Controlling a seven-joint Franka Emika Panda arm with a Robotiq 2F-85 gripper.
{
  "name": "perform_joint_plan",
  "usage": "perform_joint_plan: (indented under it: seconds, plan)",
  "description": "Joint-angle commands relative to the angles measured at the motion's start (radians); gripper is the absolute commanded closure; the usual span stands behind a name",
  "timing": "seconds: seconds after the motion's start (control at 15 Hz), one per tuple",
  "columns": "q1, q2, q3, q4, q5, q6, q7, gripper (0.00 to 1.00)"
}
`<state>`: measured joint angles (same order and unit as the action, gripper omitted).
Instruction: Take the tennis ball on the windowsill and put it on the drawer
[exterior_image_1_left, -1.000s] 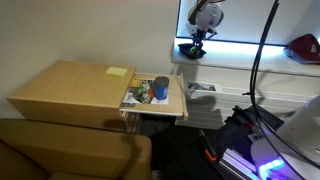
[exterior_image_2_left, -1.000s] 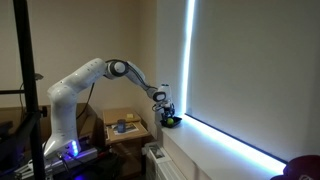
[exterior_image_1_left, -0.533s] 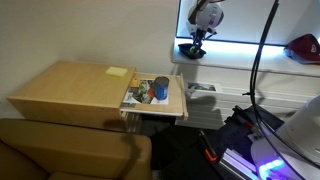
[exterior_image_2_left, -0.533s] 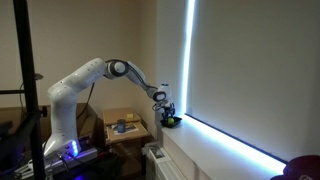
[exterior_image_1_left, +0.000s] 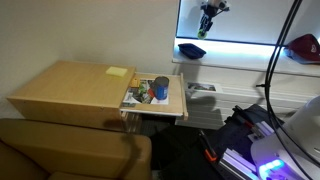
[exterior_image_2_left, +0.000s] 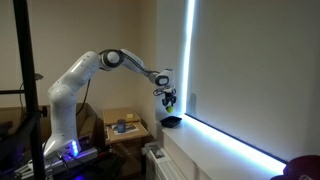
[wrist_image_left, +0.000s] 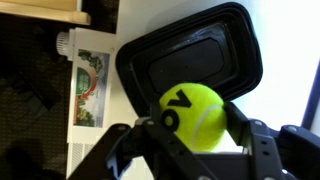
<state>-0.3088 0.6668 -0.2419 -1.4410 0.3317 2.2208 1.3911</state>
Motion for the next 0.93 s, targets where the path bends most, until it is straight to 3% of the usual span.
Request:
perform_joint_plan:
  seconds: [0.0,0.4,0.87]
  plan:
    - [-0.038,-0.135,-0.03,-0.034,-0.044,-0.244,-0.033,0.62]
    - [-0.079,-0.244,-0.053,-0.132,-0.094,-0.518,-0.257,0.62]
    - [0.03,-0.354,-0.021,-0.511,-0.105,-0.45,-0.515,0.62]
